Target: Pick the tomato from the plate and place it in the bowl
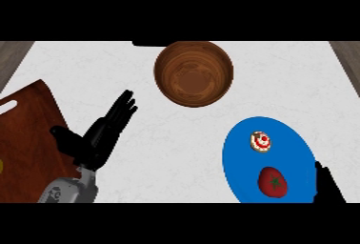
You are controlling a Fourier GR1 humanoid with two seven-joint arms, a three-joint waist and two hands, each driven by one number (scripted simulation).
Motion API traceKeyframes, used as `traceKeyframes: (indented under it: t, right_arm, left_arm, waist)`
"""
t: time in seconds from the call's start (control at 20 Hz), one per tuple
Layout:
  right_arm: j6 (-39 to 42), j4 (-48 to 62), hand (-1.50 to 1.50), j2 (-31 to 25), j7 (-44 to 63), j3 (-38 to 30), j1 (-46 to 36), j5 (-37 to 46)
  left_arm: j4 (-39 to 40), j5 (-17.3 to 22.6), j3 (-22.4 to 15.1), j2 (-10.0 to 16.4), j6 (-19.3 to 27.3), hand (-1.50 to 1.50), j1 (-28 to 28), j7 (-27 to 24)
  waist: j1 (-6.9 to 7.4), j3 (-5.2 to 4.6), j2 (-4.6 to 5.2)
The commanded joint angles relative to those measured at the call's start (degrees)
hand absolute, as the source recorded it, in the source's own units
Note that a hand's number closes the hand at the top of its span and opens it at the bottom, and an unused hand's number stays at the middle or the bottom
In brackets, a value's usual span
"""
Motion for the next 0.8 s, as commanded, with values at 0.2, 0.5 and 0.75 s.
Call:
traceKeyframes:
  t: [0.2,0.5,0.75]
  right_arm:
    - [12.71,5.36,-1.50,7.82,15.08,-1.01,-7.51,1.07]
    - [17.99,4.09,-1.50,7.94,16.54,-2.06,-10.01,-1.15]
    - [15.14,11.81,-1.50,7.96,14.65,-2.41,-12.69,0.46]
  left_arm:
    - [2.68,-0.79,0.40,-1.14,-0.21,0.00,-0.29,-2.01]
    - [2.30,-0.62,2.16,-0.82,0.62,0.00,-2.77,0.53]
    - [-0.30,0.89,2.48,0.07,-1.31,0.00,0.23,1.41]
  waist:
    - [-0.46,0.22,-0.17]
    - [-1.19,0.27,-0.44]
    - [-0.85,0.31,-0.55]
